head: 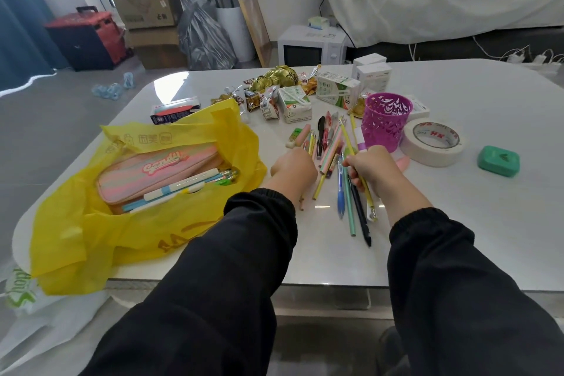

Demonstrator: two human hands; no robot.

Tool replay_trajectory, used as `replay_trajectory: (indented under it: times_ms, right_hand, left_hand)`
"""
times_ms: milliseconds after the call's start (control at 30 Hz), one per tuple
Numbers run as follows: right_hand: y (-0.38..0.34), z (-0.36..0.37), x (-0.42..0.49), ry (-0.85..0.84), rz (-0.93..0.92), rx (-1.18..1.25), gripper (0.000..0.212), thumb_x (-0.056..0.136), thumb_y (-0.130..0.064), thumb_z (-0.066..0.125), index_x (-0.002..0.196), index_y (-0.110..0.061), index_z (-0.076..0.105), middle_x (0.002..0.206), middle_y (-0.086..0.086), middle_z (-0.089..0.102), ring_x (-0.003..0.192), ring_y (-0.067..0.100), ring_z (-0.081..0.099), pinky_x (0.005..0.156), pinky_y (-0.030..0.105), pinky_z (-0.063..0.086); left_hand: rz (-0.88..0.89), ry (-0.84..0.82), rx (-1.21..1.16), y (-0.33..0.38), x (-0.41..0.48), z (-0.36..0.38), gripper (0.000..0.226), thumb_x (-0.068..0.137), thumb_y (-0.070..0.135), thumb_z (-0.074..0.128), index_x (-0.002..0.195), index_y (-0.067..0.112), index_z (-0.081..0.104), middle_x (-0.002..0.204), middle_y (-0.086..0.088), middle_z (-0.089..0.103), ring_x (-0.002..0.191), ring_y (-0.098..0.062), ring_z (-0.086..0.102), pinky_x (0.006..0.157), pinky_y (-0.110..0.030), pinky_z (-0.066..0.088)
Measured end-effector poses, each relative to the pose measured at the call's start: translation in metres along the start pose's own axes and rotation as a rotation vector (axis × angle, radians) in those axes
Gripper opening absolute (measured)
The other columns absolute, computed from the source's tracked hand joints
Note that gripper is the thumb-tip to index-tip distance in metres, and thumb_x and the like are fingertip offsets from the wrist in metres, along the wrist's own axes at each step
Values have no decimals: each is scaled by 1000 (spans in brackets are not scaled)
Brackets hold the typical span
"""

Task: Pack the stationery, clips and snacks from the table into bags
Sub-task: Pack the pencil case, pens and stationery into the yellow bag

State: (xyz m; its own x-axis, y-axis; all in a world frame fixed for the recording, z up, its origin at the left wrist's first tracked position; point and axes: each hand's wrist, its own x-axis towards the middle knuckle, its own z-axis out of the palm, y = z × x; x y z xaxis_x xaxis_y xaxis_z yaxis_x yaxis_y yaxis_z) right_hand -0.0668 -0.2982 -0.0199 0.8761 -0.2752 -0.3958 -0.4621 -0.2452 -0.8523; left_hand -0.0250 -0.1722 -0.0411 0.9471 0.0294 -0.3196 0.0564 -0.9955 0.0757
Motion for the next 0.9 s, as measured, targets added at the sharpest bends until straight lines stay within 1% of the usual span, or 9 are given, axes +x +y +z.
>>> replay_trajectory:
  times_ms: [167, 433, 533, 600, 633, 700, 767, 833, 900]
  right_hand:
    - [0, -3, 0, 3, 9, -8, 9, 90, -6, 52, 89, -2, 60, 61, 6, 48, 43, 14, 40, 41, 24, 35]
    - [-3, -4, -10, 0, 2, 4, 13, 93, -6, 48, 89, -3, 60, 60, 5, 46, 43, 13, 38, 40, 23, 34]
    - [-3, -2, -16, -16, -15, 43, 16, 94, -7, 45, 86, -3, 59, 58, 5, 44, 41, 12, 36, 38, 21, 31]
    - [-2, 3, -21, -55, -37, 134, 17, 95, -9, 46, 83, -5, 57, 55, 3, 43, 38, 11, 35, 37, 21, 30]
    - [-2, 6, -24, -83, -51, 197, 19, 96, -12, 47, 80, -7, 55, 53, 2, 42, 36, 10, 34, 36, 20, 30]
    - [-2, 13, -30, -106, -86, 323, 26, 96, -21, 53, 72, -11, 51, 45, -1, 40, 32, 9, 33, 37, 20, 29]
    - [-5, 23, -37, -58, -124, 427, 33, 94, -28, 57, 66, -12, 47, 36, -5, 37, 30, 10, 31, 40, 21, 29]
    - [-7, 32, -44, 14, -189, 467, 38, 93, -31, 58, 63, -11, 48, 37, -4, 38, 33, 12, 33, 43, 24, 31]
    - [-6, 40, -50, 56, -276, 434, 37, 94, -34, 56, 65, -10, 52, 45, 1, 45, 38, 12, 40, 45, 25, 38]
  left_hand:
    - [-46, -98, -64, -2, -2, -5, 47, 96, 22, 49, 139, 6, 39, 130, -14, 52, 117, -31, 54, 98, -41, 48]
    - [-43, -91, -75, -10, -14, -6, 38, 100, 19, 40, 134, 2, 41, 130, -15, 51, 119, -28, 54, 99, -37, 47]
    - [-22, -38, -71, -16, -24, -2, 31, 99, 17, 40, 126, 3, 47, 119, -12, 57, 108, -24, 59, 89, -31, 52]
    - [-34, 2, -116, -23, -32, 0, 26, 98, 16, 42, 121, 4, 49, 102, -9, 58, 92, -20, 61, 67, -24, 51]
    - [-42, 26, -163, -27, -36, 1, 25, 98, 16, 42, 119, 5, 48, 94, -8, 56, 84, -19, 58, 59, -23, 46]
    - [-34, 80, -349, -35, -50, 3, 19, 100, 18, 41, 115, 8, 46, 90, -7, 52, 76, -17, 52, 52, -23, 39]
    - [11, 140, -672, -41, -66, 9, 14, 100, 18, 40, 112, 11, 45, 91, -8, 53, 73, -16, 51, 53, -26, 43]
    - [76, 209, -1038, -48, -83, 17, 14, 100, 13, 40, 113, 12, 45, 85, -9, 54, 69, -16, 52, 55, -26, 48]
    - [126, 299, -1185, -57, -96, 23, 13, 98, 7, 42, 108, 13, 48, 78, -8, 53, 65, -15, 51, 56, -24, 47]
